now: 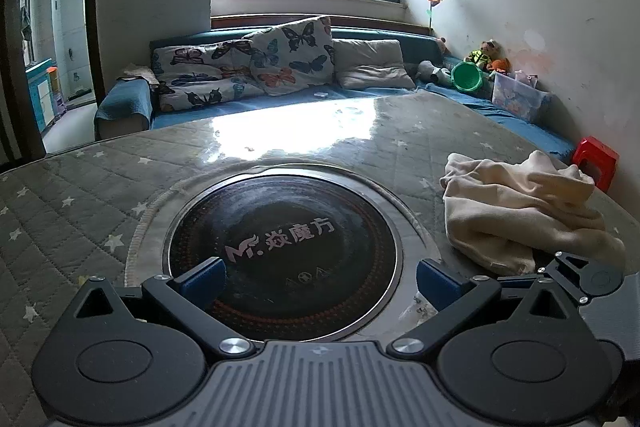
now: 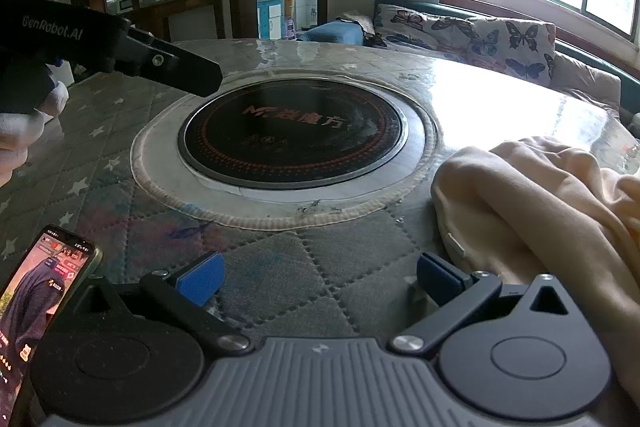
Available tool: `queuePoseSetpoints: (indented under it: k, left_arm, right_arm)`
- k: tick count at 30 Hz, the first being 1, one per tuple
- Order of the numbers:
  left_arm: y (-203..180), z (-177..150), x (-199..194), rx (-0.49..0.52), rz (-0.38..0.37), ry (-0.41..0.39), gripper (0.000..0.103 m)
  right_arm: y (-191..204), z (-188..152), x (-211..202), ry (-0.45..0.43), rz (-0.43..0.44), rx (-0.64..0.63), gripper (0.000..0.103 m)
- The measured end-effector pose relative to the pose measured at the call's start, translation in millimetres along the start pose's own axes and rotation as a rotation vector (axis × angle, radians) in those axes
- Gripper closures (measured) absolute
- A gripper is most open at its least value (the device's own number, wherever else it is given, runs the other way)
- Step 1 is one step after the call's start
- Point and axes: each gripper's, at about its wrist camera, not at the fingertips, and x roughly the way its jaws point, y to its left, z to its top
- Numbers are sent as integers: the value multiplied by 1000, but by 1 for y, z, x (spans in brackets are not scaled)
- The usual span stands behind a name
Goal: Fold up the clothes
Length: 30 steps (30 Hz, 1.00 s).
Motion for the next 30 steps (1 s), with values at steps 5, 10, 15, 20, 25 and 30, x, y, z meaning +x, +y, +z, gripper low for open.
queuePoseSetpoints:
  k: [5,10,15,20,25,30]
  left_arm:
    - [-2,0,2,6,-5,-1,0]
    - [-5,0,3,12,-8,5,0]
    - [-8,0,4,20,-17,6,0]
    - [-13,0,6,30,-26,7,0]
    - [-17,0,8,40,-38,12,0]
    - [-22,0,10,51,-45,17,0]
  right_arm:
    - [0,-1,-3,0,7,7,0]
    - [-2,-1,-9,-12,-5,16,0]
    - [-4,-1,-15,-24,-18,26,0]
    - [-8,-2,-23,-28,-32,45,0]
    - [-9,-3,-30,-33,-50,44,0]
    - [-10,-4,-37,-45,-71,40,0]
